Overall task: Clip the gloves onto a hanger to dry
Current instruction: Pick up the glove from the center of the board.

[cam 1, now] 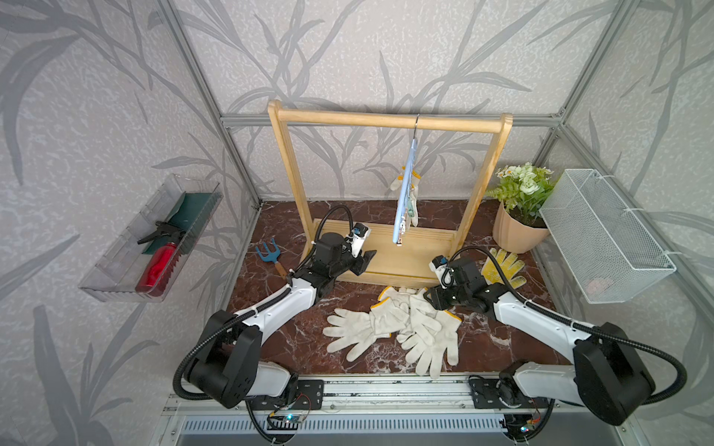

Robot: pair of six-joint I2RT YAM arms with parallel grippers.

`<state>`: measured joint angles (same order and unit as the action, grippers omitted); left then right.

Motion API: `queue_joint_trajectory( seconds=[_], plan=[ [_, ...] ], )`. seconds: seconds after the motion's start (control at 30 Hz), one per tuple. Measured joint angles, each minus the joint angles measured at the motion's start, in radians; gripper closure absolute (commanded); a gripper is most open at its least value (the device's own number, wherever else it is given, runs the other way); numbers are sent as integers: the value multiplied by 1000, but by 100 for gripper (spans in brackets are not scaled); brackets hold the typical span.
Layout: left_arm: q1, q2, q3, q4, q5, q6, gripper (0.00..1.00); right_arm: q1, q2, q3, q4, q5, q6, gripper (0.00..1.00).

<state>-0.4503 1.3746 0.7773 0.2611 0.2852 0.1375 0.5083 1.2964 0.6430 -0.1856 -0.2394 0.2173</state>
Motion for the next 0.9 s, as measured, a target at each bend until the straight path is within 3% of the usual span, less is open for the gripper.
queue_joint_trajectory(
  seconds=[0.13, 0.33, 0.4, 0.53, 0.67, 0.9],
  plan=[
    [-15, -31, -46, 2, -4, -6, 42, 18, 34, 0, -11, 13, 8, 45],
    [-24, -56, -77, 0, -10, -10, 42, 23, 96, 16, -24, 39, 23, 46],
    [-27, -65, -82, -1, -12, -10, 42, 25, 128, 35, -24, 39, 21, 51],
    [-27, -80, -90, 1, -15, -13, 42, 47, 182, 66, -24, 31, 14, 80],
    [-27, -90, -105, 1, -22, -22, 42, 74, 184, 80, -29, 16, -4, 99],
    [-27, -97, -111, -7, -51, -37, 42, 87, 87, 142, -56, -78, -54, 100]
  ],
)
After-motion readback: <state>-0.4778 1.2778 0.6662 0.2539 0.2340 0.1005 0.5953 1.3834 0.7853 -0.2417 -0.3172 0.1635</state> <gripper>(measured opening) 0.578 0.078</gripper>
